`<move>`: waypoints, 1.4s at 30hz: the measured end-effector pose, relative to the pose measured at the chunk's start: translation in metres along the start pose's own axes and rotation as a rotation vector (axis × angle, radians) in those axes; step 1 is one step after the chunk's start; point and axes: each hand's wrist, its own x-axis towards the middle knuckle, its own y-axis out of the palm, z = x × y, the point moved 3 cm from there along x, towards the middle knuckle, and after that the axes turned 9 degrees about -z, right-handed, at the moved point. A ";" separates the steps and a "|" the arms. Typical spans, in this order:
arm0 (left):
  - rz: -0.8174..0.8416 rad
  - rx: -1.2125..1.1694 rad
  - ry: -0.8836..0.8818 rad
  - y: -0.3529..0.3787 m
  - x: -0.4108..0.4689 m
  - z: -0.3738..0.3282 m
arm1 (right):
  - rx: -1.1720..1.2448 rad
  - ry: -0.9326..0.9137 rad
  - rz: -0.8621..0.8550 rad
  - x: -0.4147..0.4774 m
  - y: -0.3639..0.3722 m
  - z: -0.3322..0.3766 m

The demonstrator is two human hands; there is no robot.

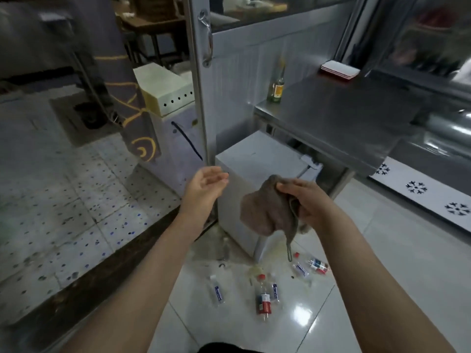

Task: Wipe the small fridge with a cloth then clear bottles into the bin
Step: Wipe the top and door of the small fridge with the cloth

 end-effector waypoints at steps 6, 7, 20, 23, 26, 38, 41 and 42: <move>0.136 -0.003 -0.014 -0.002 0.045 -0.001 | 0.091 0.008 -0.059 0.023 0.022 -0.003; 0.158 0.007 -0.015 0.000 0.055 -0.001 | 0.109 0.009 -0.060 0.030 0.025 -0.004; 0.399 0.088 -0.083 0.030 0.202 0.003 | 0.194 0.050 -0.112 0.132 0.071 0.006; 0.448 0.114 -0.103 0.036 0.231 0.010 | 0.200 0.065 -0.170 0.156 0.075 0.008; 0.472 0.138 -0.119 0.043 0.264 0.019 | 0.174 0.084 -0.227 0.181 0.082 0.011; 0.669 0.174 -0.230 0.088 0.381 0.059 | -0.021 0.144 -0.263 0.279 0.115 0.019; 0.729 0.196 -0.232 0.100 0.400 0.073 | -0.035 0.182 -0.312 0.310 0.103 0.012; 0.748 0.206 -0.231 0.104 0.404 0.079 | -0.142 0.195 -0.374 0.321 0.094 0.005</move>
